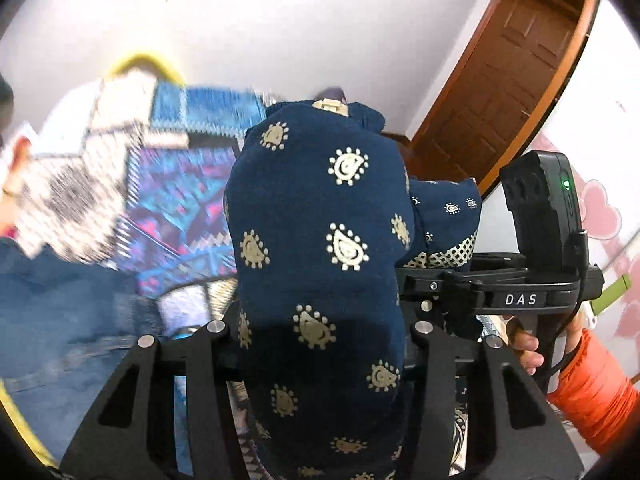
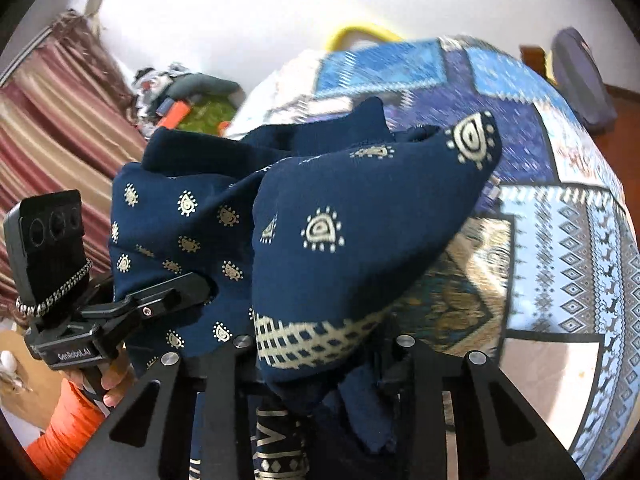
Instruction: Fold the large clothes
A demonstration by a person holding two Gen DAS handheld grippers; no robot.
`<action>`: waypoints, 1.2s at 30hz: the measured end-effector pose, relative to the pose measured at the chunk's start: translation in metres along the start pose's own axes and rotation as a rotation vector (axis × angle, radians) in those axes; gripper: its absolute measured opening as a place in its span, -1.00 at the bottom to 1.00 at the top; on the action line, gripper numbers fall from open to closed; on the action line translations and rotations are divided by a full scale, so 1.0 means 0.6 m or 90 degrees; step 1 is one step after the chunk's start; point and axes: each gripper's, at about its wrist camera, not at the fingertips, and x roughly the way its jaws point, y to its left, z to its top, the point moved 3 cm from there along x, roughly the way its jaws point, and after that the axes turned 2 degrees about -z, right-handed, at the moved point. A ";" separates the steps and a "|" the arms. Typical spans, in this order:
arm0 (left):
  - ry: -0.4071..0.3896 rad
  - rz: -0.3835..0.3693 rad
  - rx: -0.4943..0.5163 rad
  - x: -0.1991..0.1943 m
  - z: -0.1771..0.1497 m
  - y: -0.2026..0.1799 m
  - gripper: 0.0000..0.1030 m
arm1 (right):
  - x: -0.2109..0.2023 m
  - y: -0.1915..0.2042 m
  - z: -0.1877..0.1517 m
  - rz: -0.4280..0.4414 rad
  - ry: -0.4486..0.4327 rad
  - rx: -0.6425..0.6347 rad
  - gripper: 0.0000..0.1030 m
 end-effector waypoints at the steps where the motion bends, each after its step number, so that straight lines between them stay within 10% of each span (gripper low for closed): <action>1: -0.009 0.002 0.000 -0.019 0.004 0.001 -0.06 | -0.008 0.012 0.000 0.004 -0.006 -0.005 -0.43; 17: -0.085 0.053 -0.063 -0.252 -0.046 0.175 -0.06 | 0.025 0.305 0.008 0.041 -0.020 -0.098 -0.43; 27: -0.023 0.060 -0.188 -0.198 -0.132 0.377 -0.05 | 0.255 0.353 -0.009 0.058 0.086 -0.073 -0.43; 36: -0.006 -0.055 -0.375 -0.114 -0.225 0.513 0.19 | 0.406 0.303 -0.014 0.025 0.164 -0.088 -0.36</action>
